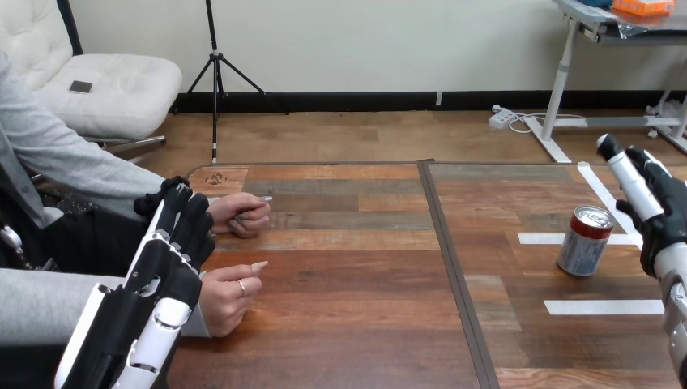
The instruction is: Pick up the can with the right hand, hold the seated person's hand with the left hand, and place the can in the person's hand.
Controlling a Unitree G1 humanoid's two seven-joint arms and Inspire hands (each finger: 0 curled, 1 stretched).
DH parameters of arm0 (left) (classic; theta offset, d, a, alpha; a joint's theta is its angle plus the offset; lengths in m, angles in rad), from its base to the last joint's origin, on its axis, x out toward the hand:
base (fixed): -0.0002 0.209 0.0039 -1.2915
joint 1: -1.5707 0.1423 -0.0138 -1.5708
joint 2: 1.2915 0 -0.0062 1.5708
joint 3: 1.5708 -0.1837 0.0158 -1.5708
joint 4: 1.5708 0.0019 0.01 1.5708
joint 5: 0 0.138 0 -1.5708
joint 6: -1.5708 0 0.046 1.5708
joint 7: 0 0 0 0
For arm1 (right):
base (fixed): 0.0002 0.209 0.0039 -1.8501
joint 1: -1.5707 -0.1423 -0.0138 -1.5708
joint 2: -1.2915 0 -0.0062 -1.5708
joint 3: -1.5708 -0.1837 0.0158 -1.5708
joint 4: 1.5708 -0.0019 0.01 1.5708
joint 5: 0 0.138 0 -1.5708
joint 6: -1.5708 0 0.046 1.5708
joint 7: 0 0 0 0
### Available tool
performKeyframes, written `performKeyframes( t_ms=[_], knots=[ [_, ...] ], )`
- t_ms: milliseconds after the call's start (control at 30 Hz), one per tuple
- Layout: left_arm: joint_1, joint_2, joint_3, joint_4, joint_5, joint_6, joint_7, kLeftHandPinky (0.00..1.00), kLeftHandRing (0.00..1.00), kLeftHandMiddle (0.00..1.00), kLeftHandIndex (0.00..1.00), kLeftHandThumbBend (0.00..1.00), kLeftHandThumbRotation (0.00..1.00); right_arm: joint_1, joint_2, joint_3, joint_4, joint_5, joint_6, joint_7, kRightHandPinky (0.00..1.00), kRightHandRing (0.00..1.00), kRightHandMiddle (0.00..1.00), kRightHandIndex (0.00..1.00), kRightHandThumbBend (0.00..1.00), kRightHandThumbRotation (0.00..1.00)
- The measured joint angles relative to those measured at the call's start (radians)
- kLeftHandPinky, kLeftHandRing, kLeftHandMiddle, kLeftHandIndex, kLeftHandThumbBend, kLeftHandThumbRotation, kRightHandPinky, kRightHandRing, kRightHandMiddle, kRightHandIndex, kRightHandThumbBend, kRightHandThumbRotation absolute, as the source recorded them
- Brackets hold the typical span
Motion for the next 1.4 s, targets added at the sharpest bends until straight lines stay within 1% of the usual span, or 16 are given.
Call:
performKeyframes(
  t_ms=[167,367,500,800,967,1067,1233,1400],
  knots=[
    [-0.001,0.000,0.000,0.000,0.000,0.000,-0.004,1.00,1.00,1.00,1.00,0.44,0.69,0.000,0.000,-0.001,0.000,0.002,0.012,0.000,0.93,1.00,1.00,0.94,0.94,0.49],
    [-0.002,0.000,0.001,0.000,-0.003,0.000,-0.012,1.00,1.00,1.00,1.00,0.43,0.67,0.000,0.000,0.006,0.001,-0.016,0.025,-0.013,0.94,1.00,0.99,0.94,0.98,0.49],
    [-0.002,0.000,0.001,0.000,-0.010,0.000,-0.019,1.00,1.00,1.00,1.00,0.43,0.66,0.000,0.000,0.014,0.001,-0.029,0.034,-0.018,0.97,1.00,0.99,0.95,0.99,0.48],
    [-0.003,0.001,0.002,0.000,-0.012,0.002,-0.022,1.00,1.00,1.00,0.99,0.43,0.65,0.000,0.000,0.038,0.007,-0.063,0.046,-0.017,1.00,1.00,1.00,0.97,1.00,0.46],
    [-0.003,0.002,0.003,0.000,-0.013,0.003,-0.026,1.00,1.00,1.00,0.99,0.43,0.64,0.000,0.000,0.057,0.011,-0.091,0.054,-0.019,1.00,1.00,1.00,0.98,1.00,0.46],
    [-0.004,0.003,0.004,0.000,-0.014,0.007,-0.026,1.00,1.00,1.00,0.99,0.42,0.63,0.000,0.000,0.067,0.012,-0.102,0.063,-0.018,1.00,1.00,1.00,0.98,1.00,0.44],
    [-0.006,0.003,0.004,0.000,-0.029,0.014,-0.033,1.00,1.00,1.00,0.99,0.41,0.62,0.000,0.000,0.074,0.018,-0.109,0.079,-0.017,1.00,1.00,1.00,0.99,1.00,0.41],
    [-0.008,0.003,0.007,0.000,-0.033,0.014,-0.039,1.00,1.00,1.00,0.99,0.41,0.61,0.000,0.000,0.081,0.021,-0.117,0.084,-0.016,0.99,1.00,1.00,0.99,1.00,0.37]
  ],
)
